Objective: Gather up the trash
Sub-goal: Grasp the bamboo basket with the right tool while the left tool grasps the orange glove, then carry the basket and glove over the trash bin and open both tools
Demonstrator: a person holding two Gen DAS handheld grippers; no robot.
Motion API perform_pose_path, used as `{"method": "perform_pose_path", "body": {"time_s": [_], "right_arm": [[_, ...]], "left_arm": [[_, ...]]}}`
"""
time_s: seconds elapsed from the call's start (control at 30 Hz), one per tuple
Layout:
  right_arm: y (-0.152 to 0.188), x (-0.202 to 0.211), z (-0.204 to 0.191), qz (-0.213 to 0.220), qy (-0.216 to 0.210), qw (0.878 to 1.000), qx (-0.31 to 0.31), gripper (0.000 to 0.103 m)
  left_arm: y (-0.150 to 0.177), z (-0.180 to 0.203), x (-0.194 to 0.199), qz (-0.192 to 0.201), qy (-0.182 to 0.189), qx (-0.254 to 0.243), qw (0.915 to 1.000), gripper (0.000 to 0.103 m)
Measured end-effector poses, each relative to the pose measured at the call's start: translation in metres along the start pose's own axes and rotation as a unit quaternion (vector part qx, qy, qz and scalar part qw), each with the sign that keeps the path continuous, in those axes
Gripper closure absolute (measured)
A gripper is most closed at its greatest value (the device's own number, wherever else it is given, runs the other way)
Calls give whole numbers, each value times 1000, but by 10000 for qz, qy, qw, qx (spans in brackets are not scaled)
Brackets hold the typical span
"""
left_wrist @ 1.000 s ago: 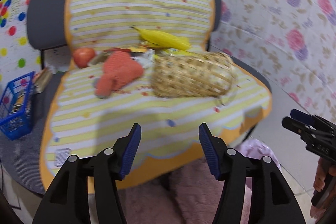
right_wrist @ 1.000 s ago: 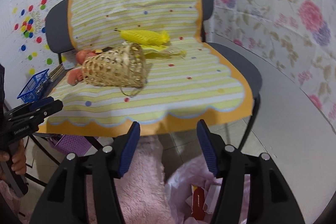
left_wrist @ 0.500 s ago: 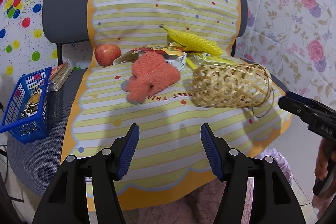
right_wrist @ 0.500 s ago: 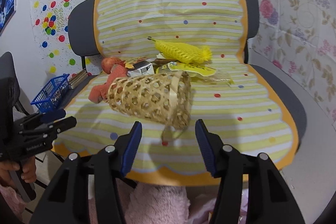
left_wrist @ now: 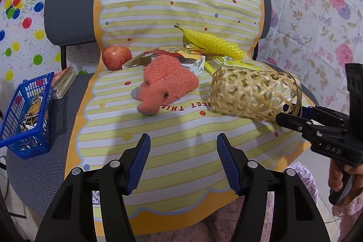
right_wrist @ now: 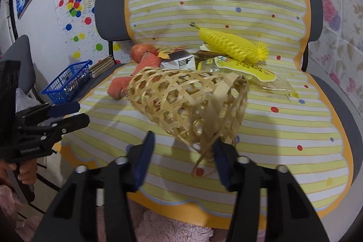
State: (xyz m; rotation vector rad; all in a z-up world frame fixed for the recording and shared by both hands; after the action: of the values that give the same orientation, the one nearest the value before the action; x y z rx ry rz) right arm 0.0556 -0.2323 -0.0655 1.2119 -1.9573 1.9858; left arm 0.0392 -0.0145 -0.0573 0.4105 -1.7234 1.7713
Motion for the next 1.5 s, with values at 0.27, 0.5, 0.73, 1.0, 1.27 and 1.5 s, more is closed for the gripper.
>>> {"method": "perform_pose_path", "body": {"time_s": [0.27, 0.5, 0.73, 1.0, 1.27, 1.5], "right_arm": [[-13, 48, -7, 555, 355, 9977, 161, 97], [-17, 72, 2, 760, 1555, 9838, 476, 97], [-15, 66, 20, 723, 1542, 9853, 100, 97], [-15, 60, 28, 686, 1334, 9883, -286, 97], [-11, 65, 24, 669, 1269, 9890, -365, 97], [-6, 76, 12, 712, 1212, 9897, -283, 97]], "left_arm": [[-5, -10, -1, 37, -185, 22, 9998, 41], [-21, -19, -22, 52, -265, 9, 9996, 40], [-43, -14, -61, 32, -389, -415, 9984, 40], [-52, -7, -101, -297, -377, -1062, 9932, 41], [-51, -3, -75, 54, -155, -1040, 9944, 86], [-48, -11, 5, 702, -9, -522, 9962, 87]]}}
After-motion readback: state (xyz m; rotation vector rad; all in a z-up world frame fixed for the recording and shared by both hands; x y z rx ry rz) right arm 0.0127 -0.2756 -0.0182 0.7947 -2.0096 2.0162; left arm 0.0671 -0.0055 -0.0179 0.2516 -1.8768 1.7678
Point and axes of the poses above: each gripper's, at about its wrist camera, not at the fingertips, and x roughly against the way its jaws point, z to its right, y to its underside, the point moved 1 cm from there along -x, roughly the way its jaws point, and after that the axes turned 3 degrees about z, right-handed, at the moved point
